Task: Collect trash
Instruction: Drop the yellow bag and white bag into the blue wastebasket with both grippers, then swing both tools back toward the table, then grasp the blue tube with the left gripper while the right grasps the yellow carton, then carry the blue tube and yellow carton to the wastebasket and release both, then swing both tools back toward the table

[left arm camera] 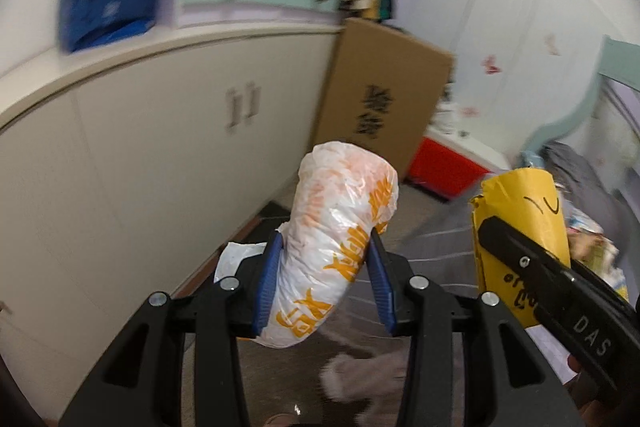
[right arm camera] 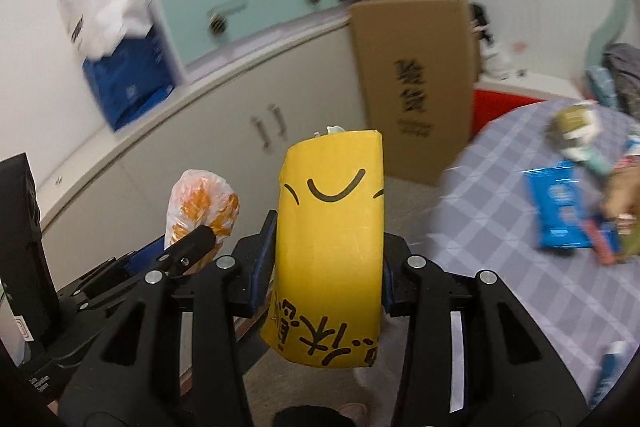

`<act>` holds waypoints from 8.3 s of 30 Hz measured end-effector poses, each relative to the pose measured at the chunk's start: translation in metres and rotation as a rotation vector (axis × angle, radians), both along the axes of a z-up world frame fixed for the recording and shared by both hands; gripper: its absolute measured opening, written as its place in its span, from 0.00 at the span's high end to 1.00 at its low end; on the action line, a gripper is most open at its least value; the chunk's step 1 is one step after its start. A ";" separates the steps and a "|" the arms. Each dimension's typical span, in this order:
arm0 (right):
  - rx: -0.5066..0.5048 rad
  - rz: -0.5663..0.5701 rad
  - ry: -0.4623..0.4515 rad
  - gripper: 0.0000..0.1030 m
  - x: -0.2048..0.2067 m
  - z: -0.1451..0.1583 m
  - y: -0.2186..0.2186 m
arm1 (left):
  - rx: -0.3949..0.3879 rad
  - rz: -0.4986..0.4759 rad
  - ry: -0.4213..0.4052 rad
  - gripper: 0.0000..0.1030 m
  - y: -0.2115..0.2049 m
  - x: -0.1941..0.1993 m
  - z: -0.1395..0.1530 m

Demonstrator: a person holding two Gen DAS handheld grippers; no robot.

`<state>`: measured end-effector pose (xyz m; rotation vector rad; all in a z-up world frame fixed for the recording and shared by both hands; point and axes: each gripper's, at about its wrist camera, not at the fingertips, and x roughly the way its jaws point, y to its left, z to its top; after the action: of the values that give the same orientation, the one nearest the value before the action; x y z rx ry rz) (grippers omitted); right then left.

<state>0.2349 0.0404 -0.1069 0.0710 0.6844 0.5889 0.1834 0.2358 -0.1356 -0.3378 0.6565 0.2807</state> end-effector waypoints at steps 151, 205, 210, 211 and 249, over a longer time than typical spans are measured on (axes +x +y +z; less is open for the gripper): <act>0.011 -0.474 0.069 0.50 -0.048 0.005 -0.335 | -0.030 -0.481 0.103 0.91 -0.269 0.030 0.027; -0.133 -0.115 0.092 0.49 0.080 -0.097 0.065 | -0.274 0.014 0.266 0.25 0.076 0.107 -0.128; -0.139 -0.090 0.115 0.49 0.075 -0.102 0.071 | -0.235 0.042 0.279 0.24 0.079 0.100 -0.130; -0.141 -0.087 0.115 0.49 0.074 -0.103 0.072 | -0.237 0.043 0.279 0.24 0.080 0.099 -0.130; -0.042 -0.118 0.090 0.17 0.056 -0.051 0.059 | -0.180 0.174 0.116 0.22 0.082 0.043 -0.043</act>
<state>0.2910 0.0993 -0.1575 0.0988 0.7740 0.4600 0.2269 0.3174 -0.1787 -0.5553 0.7699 0.4107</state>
